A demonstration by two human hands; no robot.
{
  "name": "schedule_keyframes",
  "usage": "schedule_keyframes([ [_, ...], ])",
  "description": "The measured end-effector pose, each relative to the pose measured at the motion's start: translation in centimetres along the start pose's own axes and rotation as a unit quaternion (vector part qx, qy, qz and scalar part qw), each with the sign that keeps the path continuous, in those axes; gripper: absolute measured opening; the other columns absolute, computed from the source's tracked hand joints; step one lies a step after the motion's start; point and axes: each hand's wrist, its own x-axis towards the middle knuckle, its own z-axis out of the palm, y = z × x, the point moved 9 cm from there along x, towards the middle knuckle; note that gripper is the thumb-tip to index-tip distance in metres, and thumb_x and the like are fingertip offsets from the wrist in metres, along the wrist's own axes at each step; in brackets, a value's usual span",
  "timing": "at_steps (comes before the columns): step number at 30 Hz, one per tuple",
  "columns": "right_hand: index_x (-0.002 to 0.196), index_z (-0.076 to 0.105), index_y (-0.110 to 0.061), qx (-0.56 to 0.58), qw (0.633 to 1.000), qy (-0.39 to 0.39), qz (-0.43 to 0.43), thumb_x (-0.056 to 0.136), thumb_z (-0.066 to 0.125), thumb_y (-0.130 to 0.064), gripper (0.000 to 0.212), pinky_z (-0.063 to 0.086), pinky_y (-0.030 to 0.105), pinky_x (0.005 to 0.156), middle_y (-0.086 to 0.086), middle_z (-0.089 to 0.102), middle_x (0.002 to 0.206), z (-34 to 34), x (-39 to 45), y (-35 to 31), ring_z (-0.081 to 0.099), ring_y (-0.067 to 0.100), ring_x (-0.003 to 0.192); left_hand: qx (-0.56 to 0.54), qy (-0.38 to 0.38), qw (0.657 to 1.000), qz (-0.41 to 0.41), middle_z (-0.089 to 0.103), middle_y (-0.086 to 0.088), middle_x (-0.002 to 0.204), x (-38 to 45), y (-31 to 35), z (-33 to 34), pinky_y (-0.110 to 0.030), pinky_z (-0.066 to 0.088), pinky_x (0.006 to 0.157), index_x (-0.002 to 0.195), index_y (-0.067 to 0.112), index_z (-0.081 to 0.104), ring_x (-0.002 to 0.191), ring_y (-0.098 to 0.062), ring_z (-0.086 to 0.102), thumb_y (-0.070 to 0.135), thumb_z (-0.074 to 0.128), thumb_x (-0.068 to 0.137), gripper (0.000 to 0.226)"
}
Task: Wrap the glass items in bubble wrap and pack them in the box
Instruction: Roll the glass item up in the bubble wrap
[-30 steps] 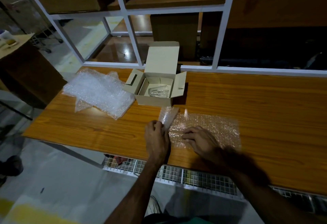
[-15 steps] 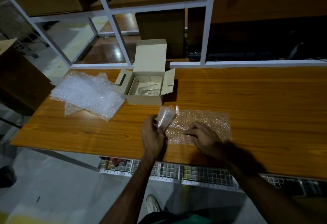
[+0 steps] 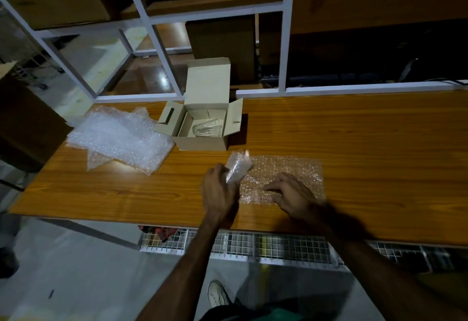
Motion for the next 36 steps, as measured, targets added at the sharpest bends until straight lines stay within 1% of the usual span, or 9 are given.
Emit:
schedule_keyframes([
  [3, 0.129, 0.069, -0.032, 0.012, 1.000, -0.010, 0.019, 0.100, 0.062, -0.040, 0.031, 0.044, 0.040, 0.090, -0.005, 0.053, 0.110, 0.1, -0.4, 0.5, 0.051, 0.017, 0.111, 0.086, 0.003, 0.996, 0.018, 0.061, -0.013, 0.124, -1.7, 1.1, 1.2, -0.046, 0.055, 0.091, 0.120, 0.014, 0.068, 0.111, -0.029, 0.055, 0.019, 0.080, 0.087, 0.035],
  [9, 0.129, 0.070, -0.030, 0.015, 0.999, -0.003, 0.037, 0.101, 0.064, -0.031, 0.028, 0.037, 0.035, 0.093, -0.019, 0.045, 0.103, -0.5, -1.2, 0.8, 0.043, 0.010, 0.109, 0.063, 0.015, 0.985, 0.158, 0.067, -0.003, 0.106, -3.7, 3.9, 1.4, -0.037, 0.041, 0.079, 0.103, 0.016, 0.074, 0.099, -0.013, 0.044, 0.037, 0.048, 0.105, 0.034],
  [13, 0.132, 0.070, -0.030, 0.010, 0.999, -0.008, 0.050, 0.102, 0.064, -0.032, 0.031, 0.036, 0.033, 0.089, -0.010, 0.051, 0.106, -0.6, -1.8, 1.5, 0.045, 0.011, 0.107, -0.025, 0.001, 0.998, 0.050, 0.063, 0.002, 0.103, -1.8, 1.8, 1.5, -0.043, 0.055, 0.076, 0.108, 0.027, 0.060, 0.094, -0.016, 0.055, 0.037, 0.062, 0.098, 0.015],
  [18, 0.131, 0.069, -0.031, 0.015, 0.999, 0.000, 0.050, 0.101, 0.062, -0.028, 0.031, 0.033, 0.032, 0.086, -0.013, 0.048, 0.098, -0.8, -2.3, 2.0, 0.045, 0.011, 0.102, -0.037, -0.077, 0.996, -0.020, 0.052, -0.005, 0.132, 0.2, 0.2, 2.1, -0.035, 0.062, 0.086, 0.132, 0.011, 0.063, 0.107, -0.016, 0.060, 0.038, 0.083, 0.085, 0.058],
  [20, 0.132, 0.070, -0.030, 0.010, 0.999, 0.000, 0.048, 0.102, 0.062, -0.029, 0.031, 0.032, 0.031, 0.085, -0.012, 0.048, 0.097, -1.0, -2.3, 2.0, 0.045, 0.011, 0.101, -0.039, -0.115, 0.992, -0.013, 0.058, 0.002, 0.121, 0.5, 0.8, 2.7, -0.030, 0.062, 0.080, 0.117, 0.016, 0.066, 0.102, -0.013, 0.062, 0.046, 0.081, 0.080, 0.050],
  [23, 0.130, 0.070, -0.030, 0.011, 0.999, 0.005, 0.039, 0.102, 0.062, -0.029, 0.029, 0.030, 0.029, 0.086, -0.016, 0.046, 0.099, -1.2, -2.6, 1.9, 0.042, 0.007, 0.103, -0.021, -0.127, 0.992, 0.005, 0.060, 0.003, 0.108, 0.5, 2.1, 3.1, -0.021, 0.051, 0.067, 0.098, 0.022, 0.054, 0.092, -0.014, 0.061, 0.030, 0.086, 0.079, 0.037],
  [28, 0.125, 0.071, -0.034, -0.001, 0.999, 0.022, 0.041, 0.101, 0.063, -0.035, 0.026, 0.033, 0.032, 0.081, -0.020, 0.043, 0.096, -2.1, -3.3, 2.5, 0.045, 0.009, 0.102, 0.027, -0.112, 0.991, 0.072, 0.050, 0.000, 0.126, -1.9, 3.8, 4.0, -0.033, 0.056, 0.091, 0.111, 0.025, 0.053, 0.112, -0.016, 0.050, 0.024, 0.080, 0.087, 0.036],
  [32, 0.126, 0.073, -0.030, 0.007, 0.998, 0.030, 0.046, 0.101, 0.064, -0.031, 0.027, 0.039, 0.043, 0.102, -0.013, 0.056, 0.110, -2.5, -4.3, 3.3, 0.048, 0.019, 0.122, -0.007, -0.099, 0.988, 0.114, 0.054, -0.005, 0.130, -3.6, 4.6, 3.3, -0.036, 0.055, 0.086, 0.116, 0.015, 0.061, 0.110, -0.016, 0.052, 0.045, 0.054, 0.104, 0.033],
  [36, 0.126, 0.073, -0.029, 0.006, 0.998, 0.032, 0.054, 0.100, 0.066, -0.036, 0.028, 0.040, 0.040, 0.093, 0.004, 0.061, 0.115, -2.9, -4.6, 3.7, 0.052, 0.022, 0.115, -0.025, -0.144, 0.980, 0.132, 0.052, -0.002, 0.128, -3.3, 5.0, 3.3, -0.028, 0.053, 0.089, 0.101, 0.014, 0.063, 0.111, -0.010, 0.049, 0.011, 0.059, 0.103, 0.006],
])
